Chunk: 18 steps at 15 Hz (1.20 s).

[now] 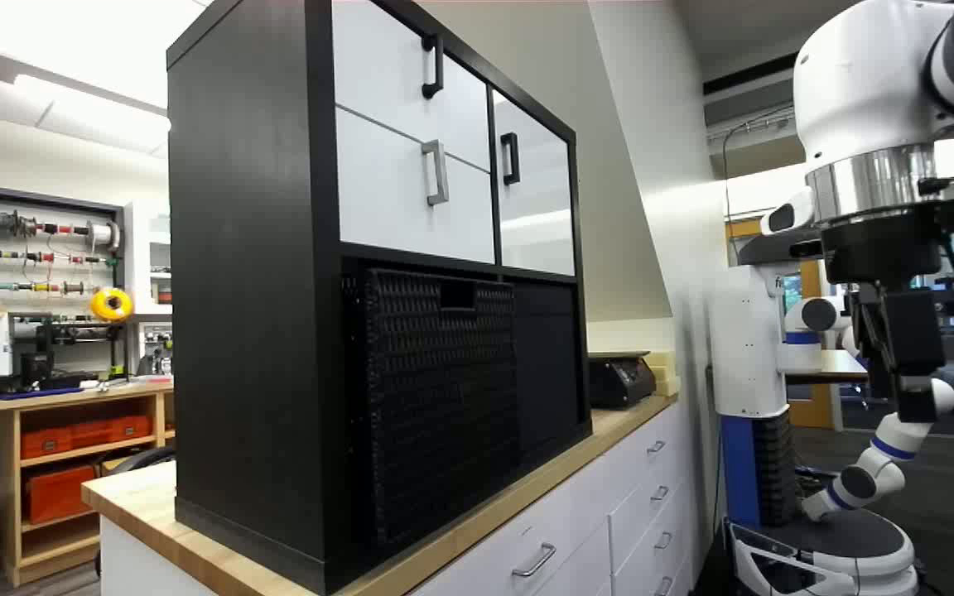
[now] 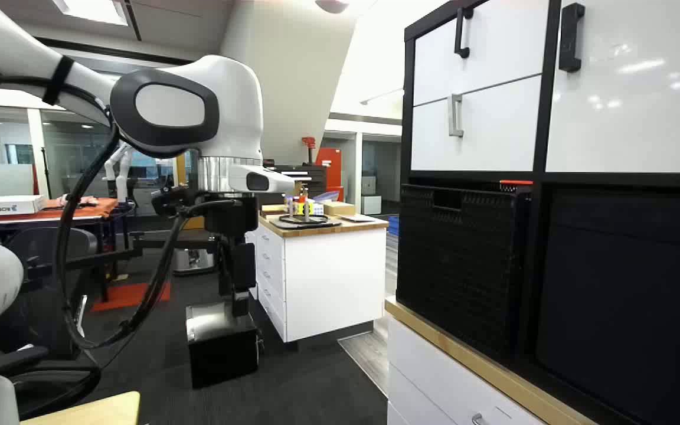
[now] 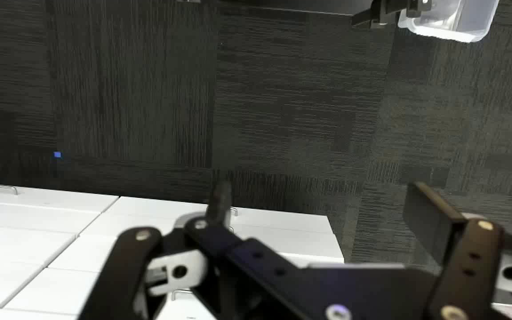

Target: Pull the basket out of the bottom of the black cabinet

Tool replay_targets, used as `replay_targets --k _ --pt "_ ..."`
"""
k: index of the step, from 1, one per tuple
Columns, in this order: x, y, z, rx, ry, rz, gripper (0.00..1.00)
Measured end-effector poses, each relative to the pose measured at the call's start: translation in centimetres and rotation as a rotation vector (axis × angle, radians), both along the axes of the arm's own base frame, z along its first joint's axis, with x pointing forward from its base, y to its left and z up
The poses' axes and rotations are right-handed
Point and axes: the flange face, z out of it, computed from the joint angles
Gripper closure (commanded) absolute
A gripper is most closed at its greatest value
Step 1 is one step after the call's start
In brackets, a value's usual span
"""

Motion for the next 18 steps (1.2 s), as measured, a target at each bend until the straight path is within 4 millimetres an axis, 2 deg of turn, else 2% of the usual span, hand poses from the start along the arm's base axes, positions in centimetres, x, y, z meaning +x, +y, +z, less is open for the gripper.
replay_targets --k 14,18 --pt "0.1 0.0 -0.1 0.001 0.000 0.000 0.00" --pt "1.9 0.0 -0.6 0.005 -0.038 0.012 0.00"
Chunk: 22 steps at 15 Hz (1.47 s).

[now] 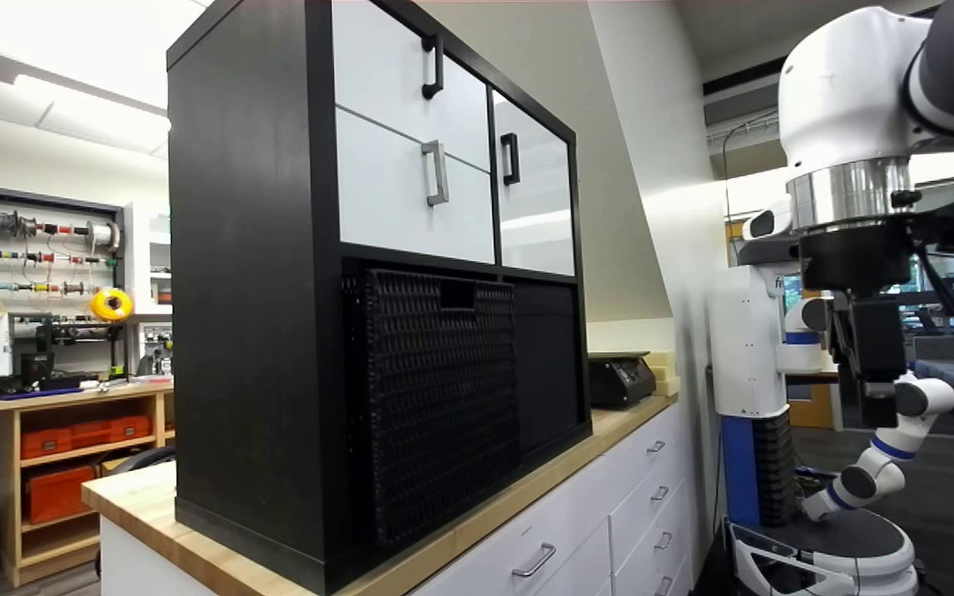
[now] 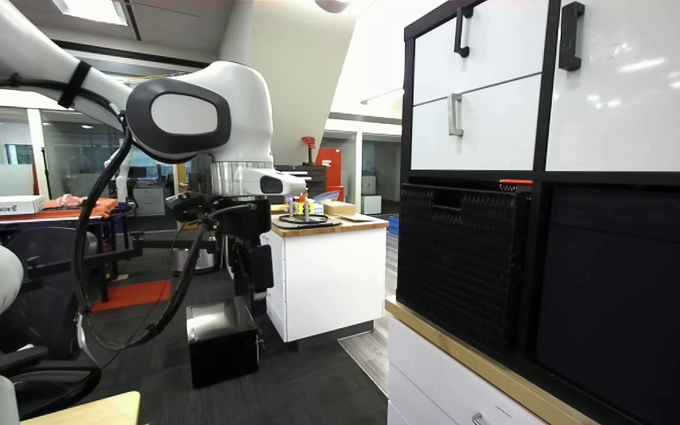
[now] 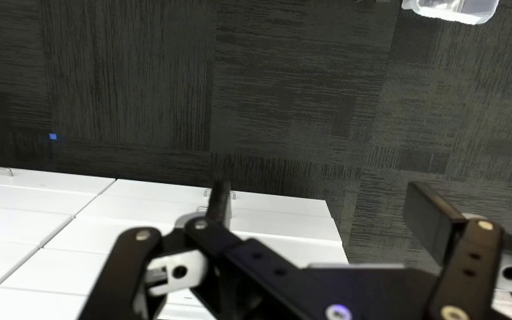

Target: Pull the basket out of the bottom of the black cabinet

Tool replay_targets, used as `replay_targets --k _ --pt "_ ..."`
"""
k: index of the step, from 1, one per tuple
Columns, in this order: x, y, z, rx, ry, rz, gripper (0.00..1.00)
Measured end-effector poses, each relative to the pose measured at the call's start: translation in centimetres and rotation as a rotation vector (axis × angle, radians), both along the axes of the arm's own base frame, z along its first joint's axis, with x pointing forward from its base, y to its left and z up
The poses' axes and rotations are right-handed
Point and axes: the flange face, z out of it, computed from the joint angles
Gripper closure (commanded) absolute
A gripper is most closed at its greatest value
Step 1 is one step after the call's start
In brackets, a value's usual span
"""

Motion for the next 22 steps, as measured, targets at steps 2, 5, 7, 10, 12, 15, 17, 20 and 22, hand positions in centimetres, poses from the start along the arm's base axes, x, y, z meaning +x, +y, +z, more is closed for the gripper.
replay_targets --k 2,5,7,10,12,15,17,20,22 --pt "1.5 0.0 -0.3 0.003 -0.024 0.023 0.00" --pt "4.2 0.1 -0.6 0.004 -0.050 0.073 0.00" --pt "6.3 0.3 -0.7 0.006 -0.066 0.120 0.00" --pt "9.8 0.6 -0.8 0.005 -0.098 0.206 0.00" --pt "12.2 1.0 -0.8 -0.001 -0.119 0.268 0.00" --pt "15.4 2.0 -0.3 -0.014 -0.154 0.372 0.00" --pt "17.1 2.8 0.2 -0.025 -0.177 0.438 0.00" --pt "18.6 4.2 1.5 -0.049 -0.221 0.539 0.00" --pt "19.1 5.2 2.6 -0.090 -0.267 0.611 0.00"
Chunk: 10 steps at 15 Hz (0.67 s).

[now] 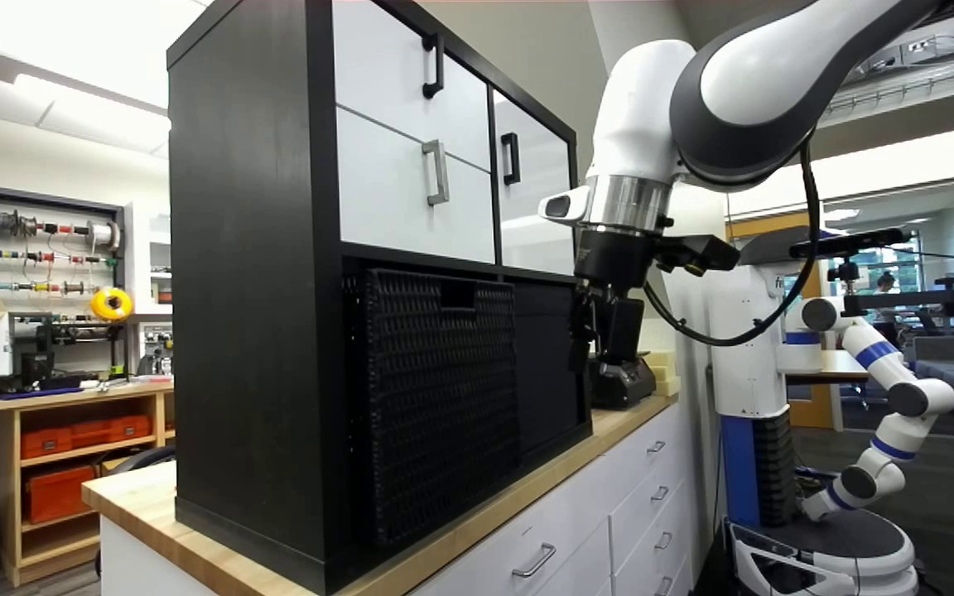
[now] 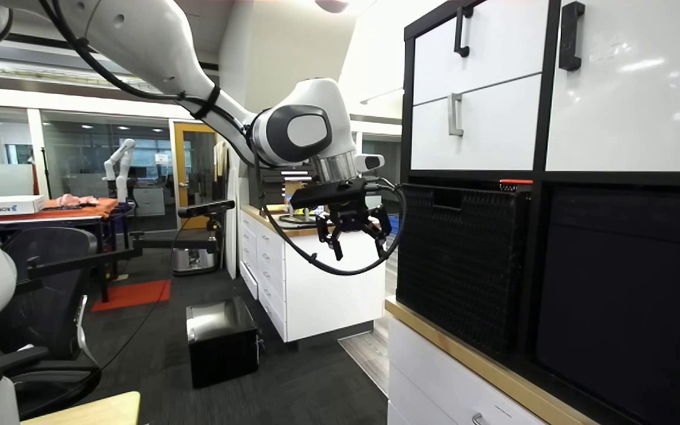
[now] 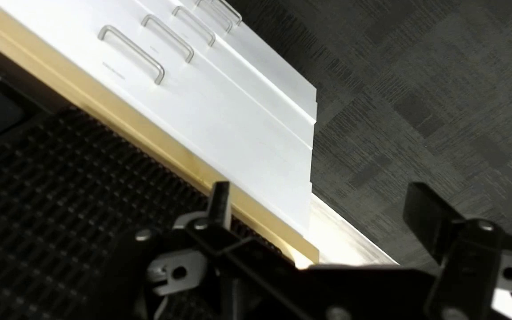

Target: Pull the basket out of the bottom of the black cabinet

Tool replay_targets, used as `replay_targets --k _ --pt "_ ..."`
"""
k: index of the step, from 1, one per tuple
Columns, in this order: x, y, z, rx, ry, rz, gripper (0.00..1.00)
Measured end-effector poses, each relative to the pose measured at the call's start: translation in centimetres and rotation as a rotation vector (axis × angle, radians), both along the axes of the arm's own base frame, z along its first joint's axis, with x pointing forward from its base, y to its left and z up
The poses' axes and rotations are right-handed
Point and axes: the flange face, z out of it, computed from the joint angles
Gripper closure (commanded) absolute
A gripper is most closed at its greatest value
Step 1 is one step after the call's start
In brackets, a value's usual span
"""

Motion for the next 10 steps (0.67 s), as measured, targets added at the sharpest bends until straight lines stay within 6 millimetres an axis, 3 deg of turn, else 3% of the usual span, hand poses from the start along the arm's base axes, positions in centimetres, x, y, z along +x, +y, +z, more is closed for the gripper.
replay_targets --k 10 --pt "1.1 4.3 4.1 -0.138 -0.312 0.234 0.00"
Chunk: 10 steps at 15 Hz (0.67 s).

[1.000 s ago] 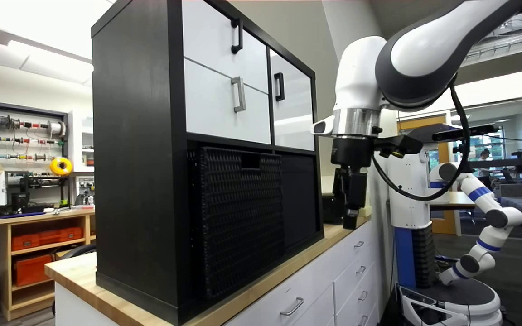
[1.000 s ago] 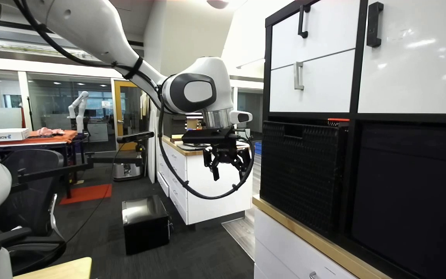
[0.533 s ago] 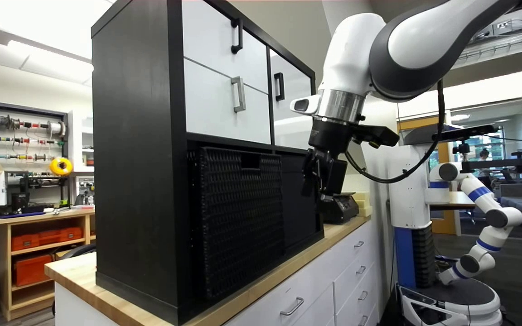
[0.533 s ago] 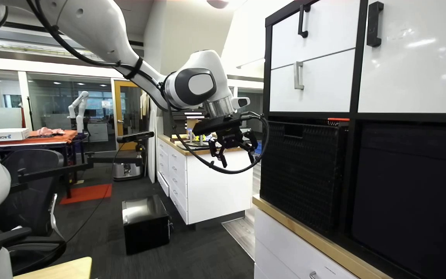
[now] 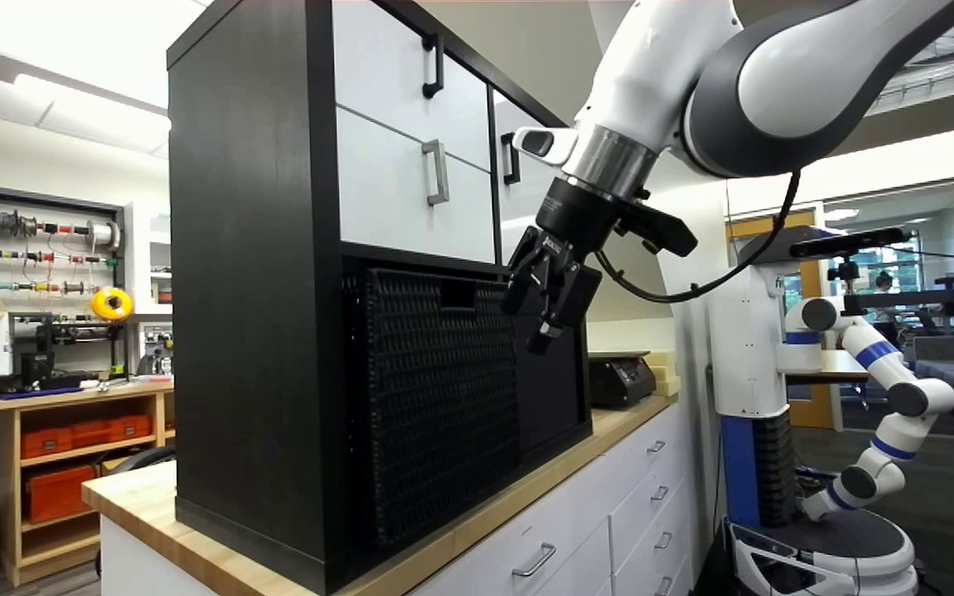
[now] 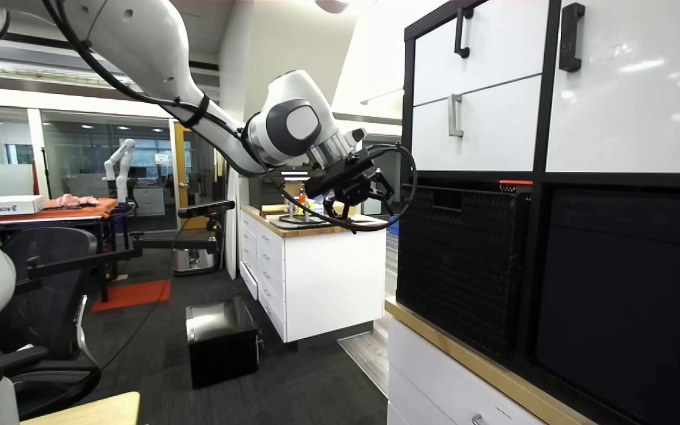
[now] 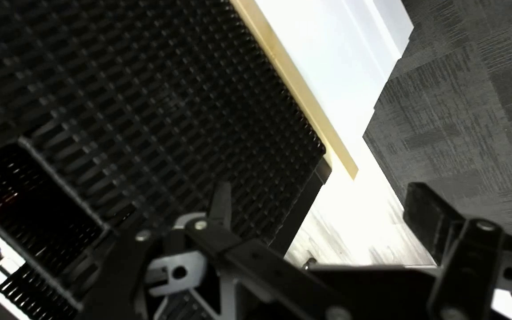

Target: Pull the basket out of the bottom of the black cabinet

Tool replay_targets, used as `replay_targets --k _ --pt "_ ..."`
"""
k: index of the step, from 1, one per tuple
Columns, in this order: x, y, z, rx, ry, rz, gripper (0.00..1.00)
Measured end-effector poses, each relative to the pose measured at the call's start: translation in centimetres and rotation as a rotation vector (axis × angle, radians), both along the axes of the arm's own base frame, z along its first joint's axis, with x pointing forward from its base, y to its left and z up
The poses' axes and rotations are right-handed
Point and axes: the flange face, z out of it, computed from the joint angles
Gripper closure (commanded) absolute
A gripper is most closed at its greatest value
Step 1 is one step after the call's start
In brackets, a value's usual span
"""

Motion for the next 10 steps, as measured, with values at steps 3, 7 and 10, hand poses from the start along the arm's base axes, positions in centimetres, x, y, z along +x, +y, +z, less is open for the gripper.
replay_targets --k 3,7,10 --pt "0.5 0.2 1.7 -0.004 -0.056 0.030 0.00" --pt "1.6 0.1 4.4 -0.028 -0.109 0.070 0.00" --pt "2.7 0.2 5.6 -0.047 -0.137 0.100 0.00"
